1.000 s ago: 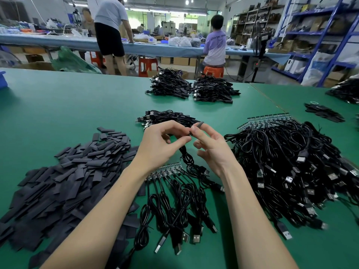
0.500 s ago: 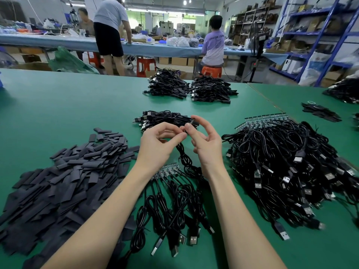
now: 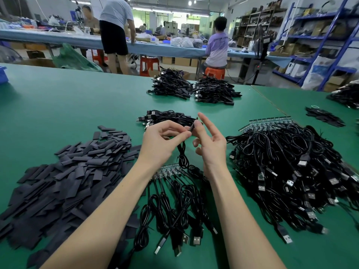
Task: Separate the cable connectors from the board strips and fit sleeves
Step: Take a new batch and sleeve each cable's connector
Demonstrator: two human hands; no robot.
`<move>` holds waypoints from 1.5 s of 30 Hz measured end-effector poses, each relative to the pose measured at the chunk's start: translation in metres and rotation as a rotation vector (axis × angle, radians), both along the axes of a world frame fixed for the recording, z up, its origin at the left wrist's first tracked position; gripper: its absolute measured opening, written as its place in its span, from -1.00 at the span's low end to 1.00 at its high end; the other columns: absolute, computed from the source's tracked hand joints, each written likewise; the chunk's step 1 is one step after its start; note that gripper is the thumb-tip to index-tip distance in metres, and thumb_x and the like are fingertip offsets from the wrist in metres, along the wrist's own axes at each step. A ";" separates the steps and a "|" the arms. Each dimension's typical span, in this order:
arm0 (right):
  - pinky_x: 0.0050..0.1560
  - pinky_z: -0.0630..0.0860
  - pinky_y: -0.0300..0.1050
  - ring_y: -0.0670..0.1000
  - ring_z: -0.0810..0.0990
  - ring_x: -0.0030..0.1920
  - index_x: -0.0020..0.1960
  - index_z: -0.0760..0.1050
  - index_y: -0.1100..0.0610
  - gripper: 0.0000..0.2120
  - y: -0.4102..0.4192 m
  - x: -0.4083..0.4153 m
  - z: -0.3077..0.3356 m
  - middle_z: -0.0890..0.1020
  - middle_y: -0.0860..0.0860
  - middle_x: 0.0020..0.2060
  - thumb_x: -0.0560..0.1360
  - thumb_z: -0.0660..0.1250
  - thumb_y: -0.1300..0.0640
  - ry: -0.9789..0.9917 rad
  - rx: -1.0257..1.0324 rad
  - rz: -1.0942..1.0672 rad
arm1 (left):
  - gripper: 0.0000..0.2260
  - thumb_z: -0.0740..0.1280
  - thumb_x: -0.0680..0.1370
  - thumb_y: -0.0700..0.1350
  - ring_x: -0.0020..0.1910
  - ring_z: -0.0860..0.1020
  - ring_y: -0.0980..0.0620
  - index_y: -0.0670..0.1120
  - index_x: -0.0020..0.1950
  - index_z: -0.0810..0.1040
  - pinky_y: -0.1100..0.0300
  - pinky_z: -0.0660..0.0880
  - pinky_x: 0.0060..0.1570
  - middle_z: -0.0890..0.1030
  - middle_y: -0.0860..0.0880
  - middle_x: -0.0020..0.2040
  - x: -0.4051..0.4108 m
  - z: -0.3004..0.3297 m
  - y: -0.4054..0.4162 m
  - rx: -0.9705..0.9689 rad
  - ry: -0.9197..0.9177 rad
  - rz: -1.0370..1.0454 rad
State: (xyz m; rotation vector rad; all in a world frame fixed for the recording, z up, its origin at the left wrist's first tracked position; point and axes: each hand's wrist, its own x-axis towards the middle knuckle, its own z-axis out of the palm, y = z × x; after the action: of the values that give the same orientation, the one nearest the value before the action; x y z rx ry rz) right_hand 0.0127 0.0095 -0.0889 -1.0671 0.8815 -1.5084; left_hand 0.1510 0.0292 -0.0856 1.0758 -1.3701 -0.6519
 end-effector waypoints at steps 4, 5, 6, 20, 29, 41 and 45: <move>-0.43 0.30 -0.32 -0.11 0.33 -0.40 0.18 0.68 -0.07 -0.79 0.001 -0.003 0.002 0.71 0.06 -0.18 0.56 0.47 0.10 0.017 -0.017 -0.021 | -0.90 0.58 0.44 -0.11 -0.20 0.68 0.18 0.03 -0.19 0.68 0.09 0.55 -0.16 0.72 0.16 -0.22 -0.006 0.000 0.002 -0.041 -0.068 0.075; -0.42 0.30 -0.33 -0.12 0.32 -0.40 0.16 0.68 -0.05 -0.80 0.000 -0.003 0.002 0.73 0.05 -0.18 0.56 0.47 0.13 0.019 -0.025 -0.025 | -0.90 0.57 0.44 -0.11 -0.21 0.67 0.20 0.03 -0.19 0.68 0.12 0.53 -0.20 0.71 0.17 -0.23 -0.006 0.000 0.003 -0.047 -0.082 0.080; -0.42 0.30 -0.35 -0.13 0.32 -0.42 0.15 0.68 -0.03 -0.80 0.000 -0.003 0.002 0.74 0.02 -0.20 0.56 0.47 0.15 0.021 -0.032 -0.024 | -0.90 0.57 0.44 -0.11 -0.20 0.67 0.22 0.03 -0.19 0.68 0.16 0.51 -0.21 0.71 0.18 -0.22 -0.006 0.000 0.003 -0.049 -0.092 0.080; -0.32 0.37 -0.43 -0.23 0.41 -0.51 0.13 0.64 0.14 -0.86 -0.006 -0.006 -0.008 0.62 -0.13 -0.47 0.57 0.45 0.20 0.117 -0.097 -0.085 | -0.75 0.56 0.44 -0.02 0.00 0.60 0.21 0.10 0.04 0.57 0.30 0.51 -0.15 0.66 0.17 0.00 -0.002 -0.014 0.002 0.031 -0.224 0.072; -0.18 0.48 -0.40 -0.03 0.44 -0.26 0.15 0.59 -0.07 -0.84 -0.008 -0.013 -0.003 0.62 0.31 -0.24 0.58 0.44 0.09 0.094 -0.069 -0.126 | -0.78 0.53 0.49 -0.07 -0.21 0.66 0.19 0.07 0.07 0.56 0.31 0.61 -0.10 0.65 0.07 0.00 -0.001 -0.008 -0.016 0.215 -0.137 0.087; -0.11 0.51 -0.16 -0.12 0.63 -0.18 -0.06 0.63 -0.06 -0.90 -0.020 -0.029 -0.027 0.72 -0.14 -0.23 0.52 0.39 -0.06 0.875 0.081 -0.023 | -0.72 0.29 0.59 -0.24 0.25 0.53 -0.16 -0.05 0.27 0.60 0.01 0.50 0.23 0.58 -0.12 0.28 0.031 0.039 -0.147 0.244 -1.030 0.314; 0.00 0.55 -0.12 -0.07 0.65 -0.10 -0.14 0.61 -0.11 -0.92 -0.020 -0.030 -0.032 0.65 -0.22 -0.29 0.49 0.39 -0.08 1.090 0.062 -0.026 | -0.69 0.21 0.66 -0.11 0.38 0.45 -0.14 -0.05 0.38 0.54 -0.03 0.39 0.37 0.55 -0.10 0.38 0.029 0.022 -0.140 0.254 -0.962 0.284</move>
State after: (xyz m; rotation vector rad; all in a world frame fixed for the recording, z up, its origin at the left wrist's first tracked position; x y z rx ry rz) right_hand -0.0178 -0.0102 -0.1207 -1.8601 1.6472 -0.8195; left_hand 0.1805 -0.1112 -0.0632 1.8841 -1.9015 -0.0590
